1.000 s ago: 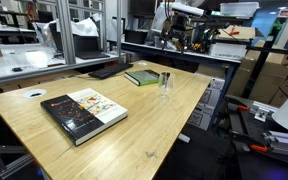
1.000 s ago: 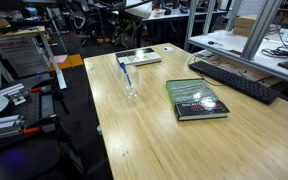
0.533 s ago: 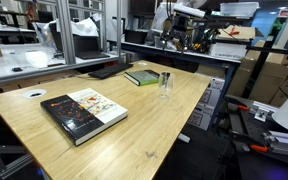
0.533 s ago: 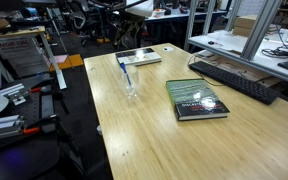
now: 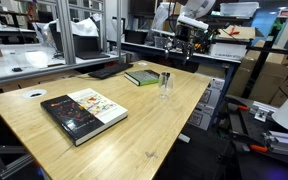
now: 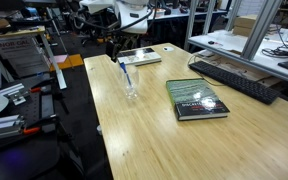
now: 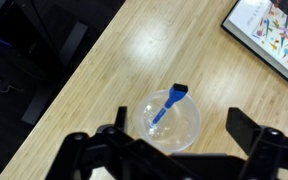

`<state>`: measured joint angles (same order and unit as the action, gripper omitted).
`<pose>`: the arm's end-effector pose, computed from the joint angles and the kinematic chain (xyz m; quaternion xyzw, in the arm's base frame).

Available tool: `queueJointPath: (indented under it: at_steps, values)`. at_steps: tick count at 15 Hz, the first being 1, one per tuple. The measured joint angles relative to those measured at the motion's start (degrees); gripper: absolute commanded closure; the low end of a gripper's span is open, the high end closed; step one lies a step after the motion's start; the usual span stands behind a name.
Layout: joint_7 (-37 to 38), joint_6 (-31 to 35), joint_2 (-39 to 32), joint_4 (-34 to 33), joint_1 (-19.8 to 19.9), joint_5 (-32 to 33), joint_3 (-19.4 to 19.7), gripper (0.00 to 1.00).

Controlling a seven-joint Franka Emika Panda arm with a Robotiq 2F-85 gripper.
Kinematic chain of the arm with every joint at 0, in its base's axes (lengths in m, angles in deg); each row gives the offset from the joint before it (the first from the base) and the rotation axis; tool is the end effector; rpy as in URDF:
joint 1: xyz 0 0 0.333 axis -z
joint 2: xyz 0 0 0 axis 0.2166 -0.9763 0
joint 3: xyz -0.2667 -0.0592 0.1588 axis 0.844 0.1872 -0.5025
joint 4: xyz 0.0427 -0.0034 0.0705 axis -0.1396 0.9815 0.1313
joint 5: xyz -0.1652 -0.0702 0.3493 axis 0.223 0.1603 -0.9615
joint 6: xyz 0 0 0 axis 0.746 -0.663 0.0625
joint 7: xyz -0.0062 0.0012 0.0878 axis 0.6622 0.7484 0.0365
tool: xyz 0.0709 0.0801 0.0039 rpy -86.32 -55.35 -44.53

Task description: Remove the marker from the glass and put it on top of the book

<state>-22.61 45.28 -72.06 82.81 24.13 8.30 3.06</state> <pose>0.4777 -0.1814 0.2569 -0.8326 0.4960 0.1358 0.2057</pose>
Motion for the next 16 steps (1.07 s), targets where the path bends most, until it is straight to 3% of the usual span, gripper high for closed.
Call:
queueJointPath:
  at_steps: [9, 16]
  values:
    - [-0.8, -1.7, -7.7, -3.4, 0.0, -0.3, -0.5, 0.00]
    - [3.2, -10.7, -13.5, -10.2, 0.2, 0.0, -0.4, 0.00]
